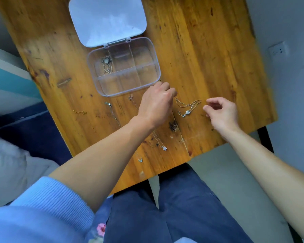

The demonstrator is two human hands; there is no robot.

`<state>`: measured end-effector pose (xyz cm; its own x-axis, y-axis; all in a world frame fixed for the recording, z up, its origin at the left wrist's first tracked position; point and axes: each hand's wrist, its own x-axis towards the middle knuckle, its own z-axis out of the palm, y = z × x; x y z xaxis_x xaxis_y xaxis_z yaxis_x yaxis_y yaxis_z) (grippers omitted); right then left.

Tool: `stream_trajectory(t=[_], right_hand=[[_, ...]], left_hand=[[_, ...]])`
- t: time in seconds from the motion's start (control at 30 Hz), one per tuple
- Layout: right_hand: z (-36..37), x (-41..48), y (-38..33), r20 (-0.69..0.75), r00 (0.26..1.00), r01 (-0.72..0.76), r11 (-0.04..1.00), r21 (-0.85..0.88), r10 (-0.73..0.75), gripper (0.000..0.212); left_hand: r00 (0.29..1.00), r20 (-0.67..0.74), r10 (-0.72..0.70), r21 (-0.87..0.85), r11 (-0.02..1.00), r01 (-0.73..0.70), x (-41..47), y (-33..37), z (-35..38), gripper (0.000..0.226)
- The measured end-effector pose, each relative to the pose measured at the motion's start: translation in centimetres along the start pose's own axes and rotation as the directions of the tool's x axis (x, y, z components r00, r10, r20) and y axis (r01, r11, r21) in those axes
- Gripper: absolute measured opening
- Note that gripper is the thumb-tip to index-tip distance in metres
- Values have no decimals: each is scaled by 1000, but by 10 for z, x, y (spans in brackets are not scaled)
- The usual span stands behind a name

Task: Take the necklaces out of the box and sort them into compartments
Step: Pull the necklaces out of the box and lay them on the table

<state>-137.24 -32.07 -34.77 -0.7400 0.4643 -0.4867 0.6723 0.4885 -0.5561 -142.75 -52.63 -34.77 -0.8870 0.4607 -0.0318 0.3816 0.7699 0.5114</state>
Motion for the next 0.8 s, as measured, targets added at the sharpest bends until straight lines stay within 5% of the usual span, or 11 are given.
stream_trajectory(t=[0.13,0.3,0.4,0.6,0.67,0.8], right_hand=[[16,-17,14,20,1000,-19,999,45,18,13],[40,-25,1,-43,996,76,991,-110,-81,28],[41,-24,-7,-43,995,79,964,-254,-92,26],[24,-22,11,52,972,234,932,-275,-229,13],[16,-23,22,109,962,271,925,-266,-250,15],[5,-20,37,212,947,300,904,-305,-242,13]], left_hand=[[965,194,-177,-88,976,197,9,4,23,17],[937,212,-278,-63,953,297,24,6,30,14],[923,241,-301,-14,949,314,27,6,30,16],[902,210,-376,12,924,382,26,12,31,19],[868,159,-471,-184,849,495,17,14,29,11],[688,98,-719,-588,516,623,-4,12,11,14]])
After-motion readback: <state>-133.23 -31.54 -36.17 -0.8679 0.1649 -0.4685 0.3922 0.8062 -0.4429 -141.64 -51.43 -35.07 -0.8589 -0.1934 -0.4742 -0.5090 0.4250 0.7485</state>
